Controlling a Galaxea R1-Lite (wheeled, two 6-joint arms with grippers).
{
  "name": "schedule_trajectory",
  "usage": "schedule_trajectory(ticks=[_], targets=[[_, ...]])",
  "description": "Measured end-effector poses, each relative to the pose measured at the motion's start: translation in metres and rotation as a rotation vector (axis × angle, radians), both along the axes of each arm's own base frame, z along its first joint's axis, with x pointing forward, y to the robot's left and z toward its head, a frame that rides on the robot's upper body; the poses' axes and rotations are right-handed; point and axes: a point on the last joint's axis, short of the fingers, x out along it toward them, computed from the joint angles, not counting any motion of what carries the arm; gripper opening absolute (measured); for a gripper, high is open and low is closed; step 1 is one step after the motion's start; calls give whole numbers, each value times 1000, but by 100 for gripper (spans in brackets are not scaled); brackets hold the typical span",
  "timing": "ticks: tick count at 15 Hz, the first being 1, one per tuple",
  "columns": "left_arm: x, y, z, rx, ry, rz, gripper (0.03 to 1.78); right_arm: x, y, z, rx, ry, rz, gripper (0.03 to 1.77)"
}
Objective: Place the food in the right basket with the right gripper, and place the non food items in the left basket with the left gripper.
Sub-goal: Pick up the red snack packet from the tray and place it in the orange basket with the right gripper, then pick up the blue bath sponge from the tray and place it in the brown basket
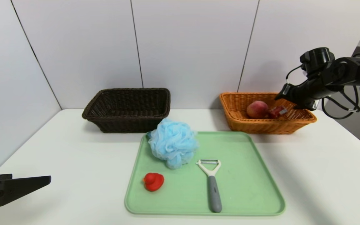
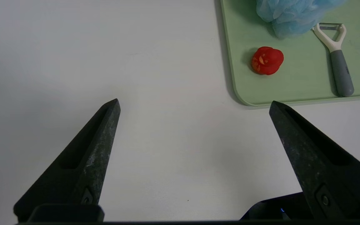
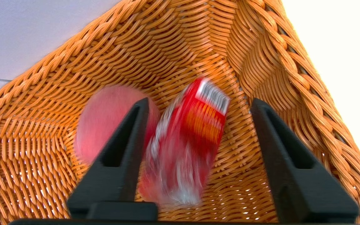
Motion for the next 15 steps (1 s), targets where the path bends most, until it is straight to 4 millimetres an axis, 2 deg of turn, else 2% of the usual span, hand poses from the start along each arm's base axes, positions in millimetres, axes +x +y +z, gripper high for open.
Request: schedule_trajectory(ticks=[2,4,8,11,15], targets=[[0,0,0,0,1,0,169,0,1,0,0,-2,3,131],[0,0,0,0,-1,1,169,-4,6,9,-1,-22,13,140],[3,0,5,-7,-37,1,169,-30,28,55,2,-125,68,152],[11,-2,15,-16,-69,5,169,-68,49,96,12,-183,123,158],[31,-6,37,-24,-95,7,169,-139,75,134,48,-131,231,164]])
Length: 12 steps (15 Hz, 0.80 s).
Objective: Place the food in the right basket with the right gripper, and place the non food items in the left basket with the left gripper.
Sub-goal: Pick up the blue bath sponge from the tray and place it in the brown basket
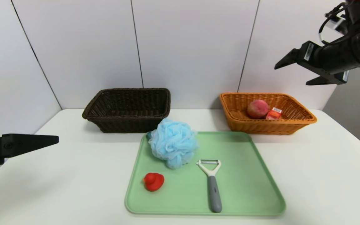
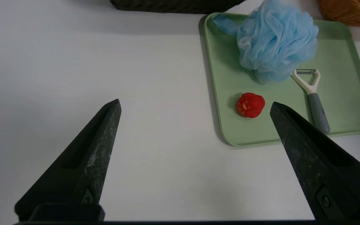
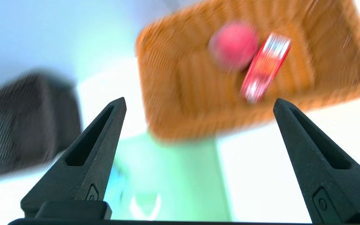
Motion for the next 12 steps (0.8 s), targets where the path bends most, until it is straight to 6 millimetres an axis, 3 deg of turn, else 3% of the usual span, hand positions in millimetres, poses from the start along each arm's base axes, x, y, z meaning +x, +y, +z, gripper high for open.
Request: schedule_trajectory(ticks=[3,6,9,12], targets=[[19,-11,18,-13,10,-14,169,-49,16,10,48,59,90,166],[37,-40,38,-29,50,-31,169,-87,32,4,74,103,171,168],[62,-79,39,-2,120,4,169,-119,35,-8,43,138,225,169],[89,-122,31,19,152,42,169,-145,25,-16,-79,108,217,169]])
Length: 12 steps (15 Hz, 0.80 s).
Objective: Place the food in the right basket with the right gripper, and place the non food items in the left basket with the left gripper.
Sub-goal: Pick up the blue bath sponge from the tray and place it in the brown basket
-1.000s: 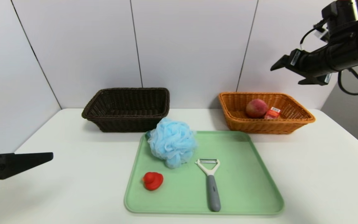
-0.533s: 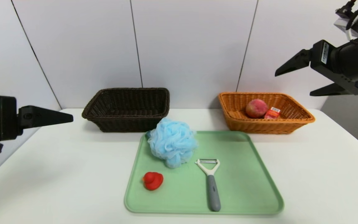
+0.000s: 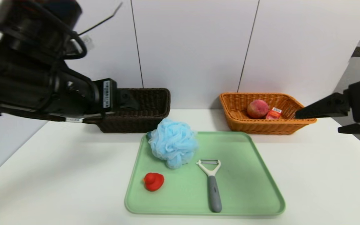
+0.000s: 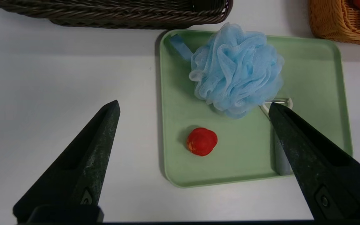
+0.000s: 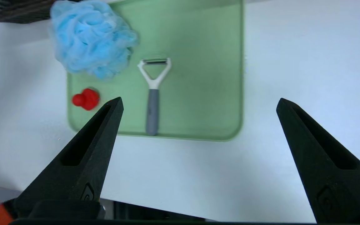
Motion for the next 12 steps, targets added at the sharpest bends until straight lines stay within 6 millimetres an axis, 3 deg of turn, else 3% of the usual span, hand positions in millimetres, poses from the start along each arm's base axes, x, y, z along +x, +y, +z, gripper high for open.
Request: schedule_trajectory(ticks=[5,8,12], targets=[[31,-63,-11,-18,101,0,169,-21,-12,-14,-68,3,-5,169],[47,-97,-40,43,175,8,169,-25,-15,-20,-78,21,-9,169],[66,-121,-76,119,211,31,169,-30,-17,-30,-93,49,-7,170]])
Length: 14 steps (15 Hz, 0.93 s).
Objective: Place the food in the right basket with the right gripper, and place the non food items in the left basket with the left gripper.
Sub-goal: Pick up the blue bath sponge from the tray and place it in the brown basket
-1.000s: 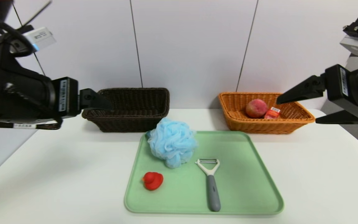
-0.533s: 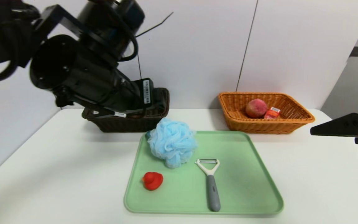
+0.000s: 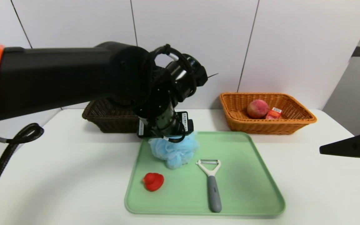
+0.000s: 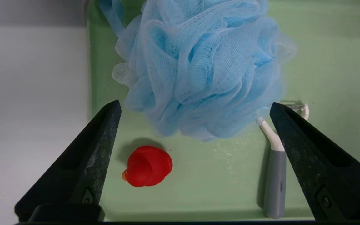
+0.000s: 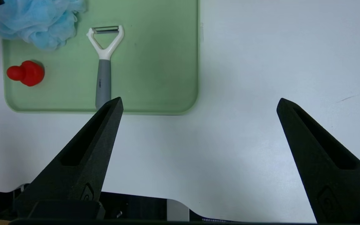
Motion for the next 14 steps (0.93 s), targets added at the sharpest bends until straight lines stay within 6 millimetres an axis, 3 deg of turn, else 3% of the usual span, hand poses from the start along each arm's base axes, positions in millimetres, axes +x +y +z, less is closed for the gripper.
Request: schedule_trajectory(ticks=[6,14], targets=[[22,-18,-32,43,-29,32,169,-2,1,-6,-11,21,12,170],[40,-23,-67,100,28,54,169,-4,-1,-12,-17,39,14,170]])
